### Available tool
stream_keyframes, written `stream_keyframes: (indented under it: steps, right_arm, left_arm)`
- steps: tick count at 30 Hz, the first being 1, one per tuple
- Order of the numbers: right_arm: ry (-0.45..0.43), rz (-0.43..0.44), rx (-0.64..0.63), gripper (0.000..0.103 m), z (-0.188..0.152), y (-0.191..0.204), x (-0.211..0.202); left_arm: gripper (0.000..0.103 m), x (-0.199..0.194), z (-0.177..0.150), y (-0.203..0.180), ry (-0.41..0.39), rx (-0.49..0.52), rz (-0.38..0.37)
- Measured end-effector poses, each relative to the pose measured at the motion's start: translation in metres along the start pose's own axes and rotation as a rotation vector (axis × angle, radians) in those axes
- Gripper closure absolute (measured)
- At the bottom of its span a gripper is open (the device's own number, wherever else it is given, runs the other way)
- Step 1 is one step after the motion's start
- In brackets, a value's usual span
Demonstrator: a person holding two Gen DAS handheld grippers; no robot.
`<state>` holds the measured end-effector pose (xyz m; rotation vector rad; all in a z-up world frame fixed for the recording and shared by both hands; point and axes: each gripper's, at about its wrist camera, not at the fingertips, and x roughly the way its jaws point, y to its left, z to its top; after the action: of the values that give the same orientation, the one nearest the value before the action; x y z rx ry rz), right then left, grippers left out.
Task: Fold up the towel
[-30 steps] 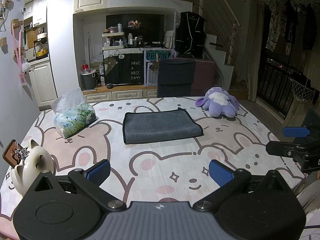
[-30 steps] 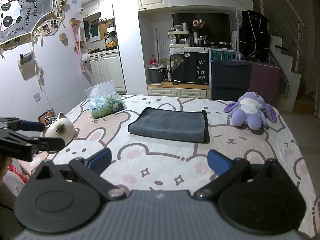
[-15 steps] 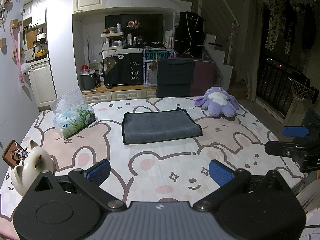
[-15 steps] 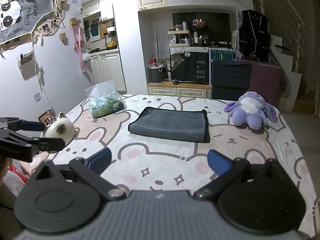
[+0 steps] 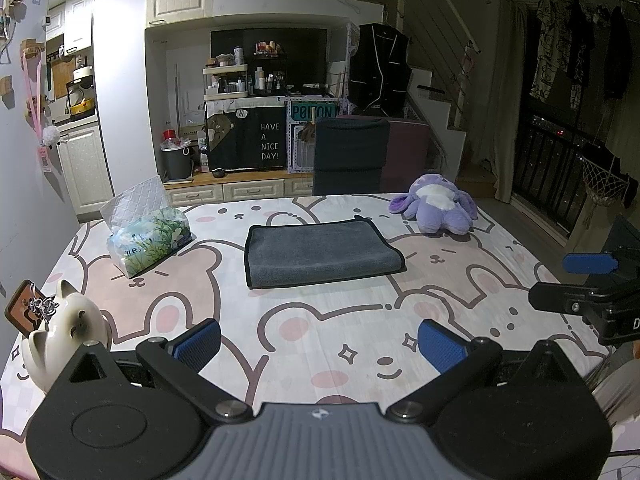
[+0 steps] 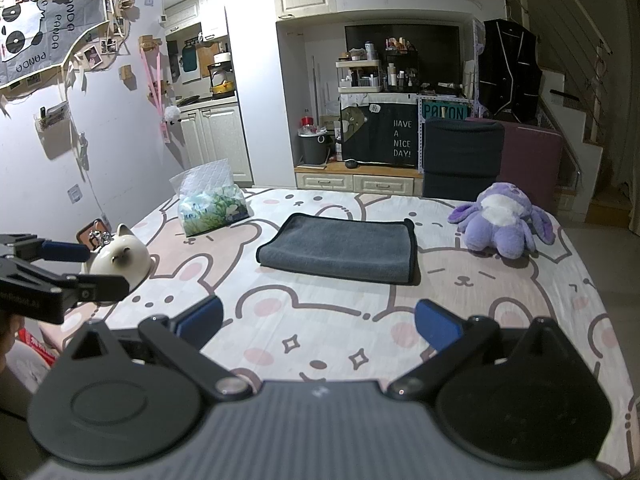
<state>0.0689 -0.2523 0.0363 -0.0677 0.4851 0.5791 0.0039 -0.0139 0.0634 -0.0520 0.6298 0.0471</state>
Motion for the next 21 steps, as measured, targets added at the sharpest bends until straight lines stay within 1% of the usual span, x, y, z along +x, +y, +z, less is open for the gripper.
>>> stream_keyframes:
  steps: [21]
  right_arm:
    - [0.001, 0.000, -0.001, 0.000, 0.0003, 0.0004, 0.0004]
  left_arm:
    - [0.000, -0.0007, -0.0011, 0.0029, 0.005, -0.005, 0.002]
